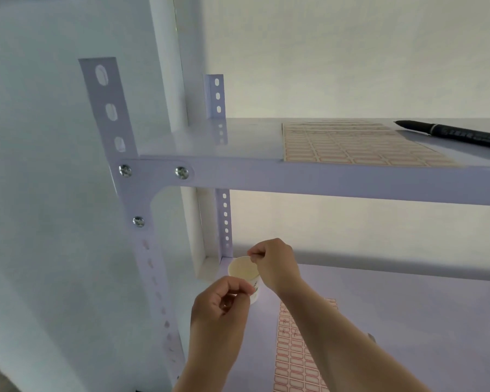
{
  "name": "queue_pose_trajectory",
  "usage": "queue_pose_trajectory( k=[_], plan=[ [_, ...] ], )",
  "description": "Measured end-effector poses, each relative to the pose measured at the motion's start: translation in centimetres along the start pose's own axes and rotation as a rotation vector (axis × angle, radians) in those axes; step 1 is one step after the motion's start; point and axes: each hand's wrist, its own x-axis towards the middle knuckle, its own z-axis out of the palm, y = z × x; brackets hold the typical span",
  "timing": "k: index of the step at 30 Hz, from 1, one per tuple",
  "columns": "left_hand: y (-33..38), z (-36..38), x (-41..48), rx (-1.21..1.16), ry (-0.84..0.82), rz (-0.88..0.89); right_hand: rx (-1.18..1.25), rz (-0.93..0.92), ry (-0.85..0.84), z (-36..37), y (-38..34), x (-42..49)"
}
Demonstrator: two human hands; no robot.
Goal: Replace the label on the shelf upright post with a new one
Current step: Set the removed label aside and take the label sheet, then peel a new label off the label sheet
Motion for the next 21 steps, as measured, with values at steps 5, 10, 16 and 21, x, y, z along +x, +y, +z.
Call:
queue_pose_trajectory(
  k=[5, 10, 16, 21],
  plan=[
    [0.2, 0.4, 0.5, 0.001, -0.041, -0.01, -0.042, -0.047, 0.038, -0.5, 0.1, -0.4],
    [0.4, 1.2, 1.3, -0.025, -0.094, -0.032, 0.035, -0.001, 0.079, -3.5, 1.3, -1.7],
    [-1.6, 3.5, 1.4, 0.11, -0.277, -0.083, -0.088, 0.119, 0.045, -7.3, 7.3, -4.8],
    [-3.5, 6.5, 1.1, 0.317, -0.462, -0.157, -0.271, 0.243, 0.025, -7.2, 11.1, -6.5]
  ],
)
